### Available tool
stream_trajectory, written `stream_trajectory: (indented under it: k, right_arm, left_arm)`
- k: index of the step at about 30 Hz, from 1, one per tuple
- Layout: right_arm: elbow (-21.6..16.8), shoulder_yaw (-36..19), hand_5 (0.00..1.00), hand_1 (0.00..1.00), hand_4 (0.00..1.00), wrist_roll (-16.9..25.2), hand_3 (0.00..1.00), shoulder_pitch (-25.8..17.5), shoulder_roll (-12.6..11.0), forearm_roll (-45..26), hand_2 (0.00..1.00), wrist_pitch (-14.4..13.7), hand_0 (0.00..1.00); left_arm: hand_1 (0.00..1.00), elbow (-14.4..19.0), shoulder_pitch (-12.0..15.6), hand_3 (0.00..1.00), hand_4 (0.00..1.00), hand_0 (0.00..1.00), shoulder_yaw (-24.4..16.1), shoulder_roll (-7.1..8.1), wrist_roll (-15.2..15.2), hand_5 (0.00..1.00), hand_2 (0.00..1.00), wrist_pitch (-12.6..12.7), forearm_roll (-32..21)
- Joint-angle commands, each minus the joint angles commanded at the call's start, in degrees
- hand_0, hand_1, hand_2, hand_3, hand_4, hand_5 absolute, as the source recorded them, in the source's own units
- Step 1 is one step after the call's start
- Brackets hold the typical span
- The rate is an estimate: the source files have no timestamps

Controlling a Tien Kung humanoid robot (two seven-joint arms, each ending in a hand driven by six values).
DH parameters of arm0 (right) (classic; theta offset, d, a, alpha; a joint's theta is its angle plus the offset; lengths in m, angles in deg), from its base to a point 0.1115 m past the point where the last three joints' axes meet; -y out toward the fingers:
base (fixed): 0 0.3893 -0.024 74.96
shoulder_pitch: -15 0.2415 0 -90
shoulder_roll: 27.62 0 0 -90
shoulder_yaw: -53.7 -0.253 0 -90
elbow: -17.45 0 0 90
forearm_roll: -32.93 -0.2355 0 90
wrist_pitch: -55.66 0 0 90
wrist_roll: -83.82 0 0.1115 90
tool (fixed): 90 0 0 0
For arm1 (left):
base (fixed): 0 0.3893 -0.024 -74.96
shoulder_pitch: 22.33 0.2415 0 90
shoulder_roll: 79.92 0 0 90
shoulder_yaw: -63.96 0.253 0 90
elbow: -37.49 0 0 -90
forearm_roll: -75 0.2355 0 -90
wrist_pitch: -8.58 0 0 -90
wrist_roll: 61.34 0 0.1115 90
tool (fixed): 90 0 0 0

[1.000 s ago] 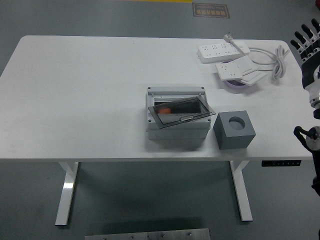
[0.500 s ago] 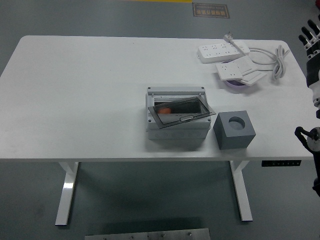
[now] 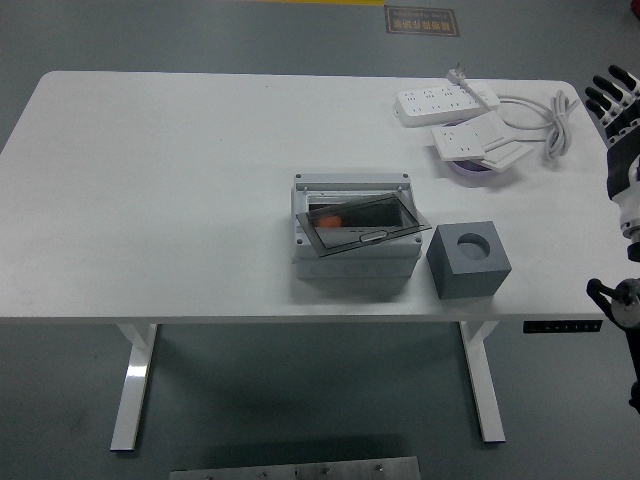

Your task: Fetch the battery,place it into the box,close the lid of the box

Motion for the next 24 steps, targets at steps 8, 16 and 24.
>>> stream_trajectory:
  k: [8,16,24]
  right_arm:
    - [-1.5,0.9,0.407,0.658,0.781,-0.8,0.682,-0.9,0.0,2.7,0.669,-1.4,0.754]
    - [-3.0,1.3,0.036,0.669,0.732,-2.4,0.811,-0.7,-0.3,5.9,0.703,-1.9,0.679]
    - [-4.2,0.8,0.002,0.721,0.711,-6.0,0.821,-0.5,-0.9,9.7,0.717,-0.4,0.722]
  left_arm:
    - [0.698,0.0,-0.1,0.541,0.500,0.632,-0.1,0.42,0.2,0.002,0.573,-0.5,0.3]
    - [0.698,0.0,-0.3,0.541,0.500,0.632,-1.0,1.06,0.5,0.002,0.573,-1.2,1.8]
    - [0.698,0.0,-0.3,0.541,0.500,0.632,-1.0,0.85,0.6,0.002,0.573,-1.3,1.7]
